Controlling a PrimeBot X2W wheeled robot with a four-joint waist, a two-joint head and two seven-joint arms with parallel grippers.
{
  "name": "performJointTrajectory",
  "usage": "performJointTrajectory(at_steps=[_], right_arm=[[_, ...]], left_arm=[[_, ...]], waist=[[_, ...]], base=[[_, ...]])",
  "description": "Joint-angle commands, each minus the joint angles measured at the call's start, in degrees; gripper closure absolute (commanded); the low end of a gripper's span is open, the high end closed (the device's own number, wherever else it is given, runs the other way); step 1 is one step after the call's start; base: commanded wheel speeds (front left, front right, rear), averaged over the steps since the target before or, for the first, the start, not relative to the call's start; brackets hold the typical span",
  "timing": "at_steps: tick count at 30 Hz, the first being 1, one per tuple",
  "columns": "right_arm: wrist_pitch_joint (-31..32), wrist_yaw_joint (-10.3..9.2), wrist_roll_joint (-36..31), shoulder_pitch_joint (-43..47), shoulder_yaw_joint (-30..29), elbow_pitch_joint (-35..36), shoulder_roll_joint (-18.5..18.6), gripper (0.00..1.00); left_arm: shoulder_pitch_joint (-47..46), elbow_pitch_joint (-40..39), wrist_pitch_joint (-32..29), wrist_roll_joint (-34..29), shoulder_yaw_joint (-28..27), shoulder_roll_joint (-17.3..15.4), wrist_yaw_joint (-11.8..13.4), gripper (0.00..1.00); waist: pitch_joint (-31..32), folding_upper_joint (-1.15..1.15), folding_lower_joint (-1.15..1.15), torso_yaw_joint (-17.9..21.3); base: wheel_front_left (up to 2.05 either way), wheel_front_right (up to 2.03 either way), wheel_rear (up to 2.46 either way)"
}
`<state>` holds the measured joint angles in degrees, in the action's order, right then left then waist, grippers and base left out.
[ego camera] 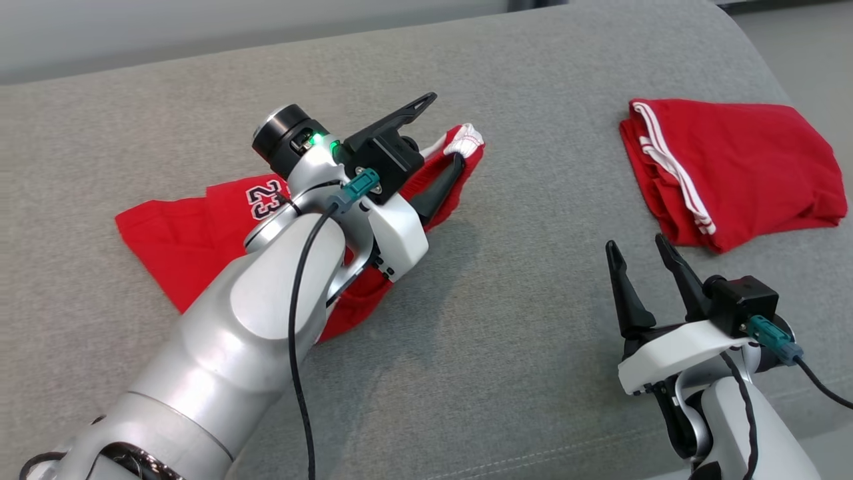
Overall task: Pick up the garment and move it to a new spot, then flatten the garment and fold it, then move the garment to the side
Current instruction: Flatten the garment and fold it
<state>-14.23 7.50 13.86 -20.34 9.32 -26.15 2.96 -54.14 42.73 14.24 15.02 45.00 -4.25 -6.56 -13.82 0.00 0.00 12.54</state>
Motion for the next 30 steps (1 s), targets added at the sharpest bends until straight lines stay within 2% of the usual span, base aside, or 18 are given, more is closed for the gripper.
performJointTrajectory(at_steps=[1, 4, 7, 9, 11, 15, 20, 24, 30], right_arm=[[-0.8, -0.01, 0.0, -0.7, 1.0, 0.7, -0.1, 0.00], [-0.8, -0.01, 0.2, -1.0, 1.5, 0.4, -0.1, 0.00], [-0.8, -0.01, 0.2, -1.3, 1.7, 0.0, -0.1, 0.00], [-0.8, -0.01, 0.4, -1.4, 2.1, -0.5, -0.1, 0.00], [-0.8, -0.01, 0.4, -1.7, 2.3, -0.5, -0.1, 0.00], [-0.8, -0.01, -0.2, -2.0, 2.6, 0.1, -0.1, 0.00], [-0.8, -0.01, 0.3, -1.3, 4.5, 0.9, 0.3, 0.00], [-0.8, -0.01, 3.5, -0.7, 10.3, 1.6, 1.1, 0.00], [-0.7, -0.01, 10.4, -1.3, 21.0, 0.3, 4.3, 0.00]], left_arm=[[-0.8, -1.0, 0.7, 1.1, -1.1, -0.8, -0.3, 0.00], [0.9, -1.0, 0.7, 2.4, 0.8, -0.6, -0.7, 0.00], [3.6, 0.1, 0.7, 3.1, 5.0, -0.7, -0.9, 0.00], [6.2, 1.7, 0.7, 4.5, 10.1, -0.7, -0.9, 0.00], [7.4, 2.2, 0.7, 5.9, 11.4, -1.0, -0.9, 0.00], [9.0, 0.3, 0.7, 7.2, 8.9, -2.4, -0.5, 0.00], [12.4, -3.1, 0.7, 7.1, 4.3, -5.0, 2.3, 0.00], [15.7, -5.6, 0.7, 7.2, 0.5, -6.8, 4.1, 0.00], [20.3, -10.1, 0.8, 7.0, -6.0, -9.3, 7.0, 0.00]], waist=[[1.0, 0.00, 0.00, -1.5], [1.8, 0.00, 0.00, -3.2], [2.5, 0.00, 0.00, -4.6], [3.0, 0.00, 0.00, -5.4], [3.0, 0.00, 0.00, -5.6], [3.4, 0.00, 0.00, -6.3], [4.7, 0.00, 0.00, -8.1], [5.8, 0.00, 0.00, -10.1], [6.1, 0.00, 0.00, -13.6]], base=[[0.00, 0.00, 0.00], [0.00, 0.00, 0.00], [0.00, 0.00, 0.00], [0.00, 0.00, 0.00], [0.00, 0.00, 0.00], [0.00, 0.00, 0.00], [0.00, 0.00, 0.00], [0.00, 0.00, 0.00], [0.00, 0.00, 0.00]])
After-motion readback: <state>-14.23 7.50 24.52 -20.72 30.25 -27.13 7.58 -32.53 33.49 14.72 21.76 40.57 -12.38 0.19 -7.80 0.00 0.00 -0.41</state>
